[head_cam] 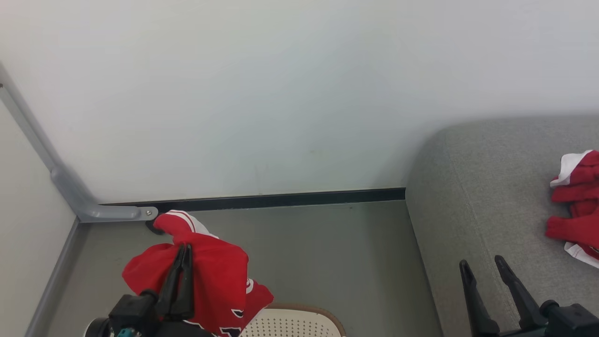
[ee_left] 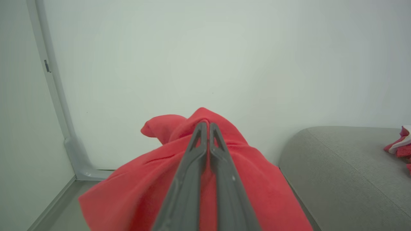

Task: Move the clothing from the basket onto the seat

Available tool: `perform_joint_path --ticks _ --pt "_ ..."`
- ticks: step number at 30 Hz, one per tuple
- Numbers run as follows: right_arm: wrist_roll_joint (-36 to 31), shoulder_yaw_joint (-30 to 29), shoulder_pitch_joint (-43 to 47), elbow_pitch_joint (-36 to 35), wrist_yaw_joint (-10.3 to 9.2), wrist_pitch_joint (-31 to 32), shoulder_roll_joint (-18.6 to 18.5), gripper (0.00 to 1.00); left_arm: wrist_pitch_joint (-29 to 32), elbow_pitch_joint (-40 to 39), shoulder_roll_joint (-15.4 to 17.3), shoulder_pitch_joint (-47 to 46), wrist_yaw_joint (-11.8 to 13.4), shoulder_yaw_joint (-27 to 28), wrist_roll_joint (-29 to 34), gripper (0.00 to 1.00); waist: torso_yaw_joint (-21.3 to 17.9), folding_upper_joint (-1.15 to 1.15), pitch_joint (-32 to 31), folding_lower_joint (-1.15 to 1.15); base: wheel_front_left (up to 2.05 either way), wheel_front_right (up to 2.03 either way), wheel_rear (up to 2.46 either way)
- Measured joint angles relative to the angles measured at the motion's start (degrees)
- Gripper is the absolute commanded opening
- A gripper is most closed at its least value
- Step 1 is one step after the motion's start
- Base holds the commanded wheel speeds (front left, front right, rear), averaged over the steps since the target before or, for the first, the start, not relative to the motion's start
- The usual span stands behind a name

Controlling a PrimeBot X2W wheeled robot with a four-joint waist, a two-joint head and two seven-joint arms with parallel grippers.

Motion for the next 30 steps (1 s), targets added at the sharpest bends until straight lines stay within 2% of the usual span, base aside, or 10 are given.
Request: perform_joint_path --ticks 13,21,30 --pt "-0.14 4.78 2.04 -3.91 0.31 1.34 1.59 1.0 0.38 -16.19 0.37 0.88 -0.57 -2.0 -0.01 0.0 1.14 0.0 -1.4 0.0 0.0 0.0 0.0" --pt "-0.63 9.65 1.71 -5.08 2.36 2.86 3.09 1.0 2.74 -21.86 -0.33 -3.21 -1.66 -5.1 -0.04 0.0 1.17 0.0 -1.28 0.0 0.0 0.0 0.0" --pt "-0.67 15.22 1.64 -5.31 4.47 4.37 5.39 1.0 4.81 -24.35 -1.19 -8.66 -2.54 -8.37 -0.52 0.0 1.01 0.0 -0.95 0.0 0.0 0.0 0.0"
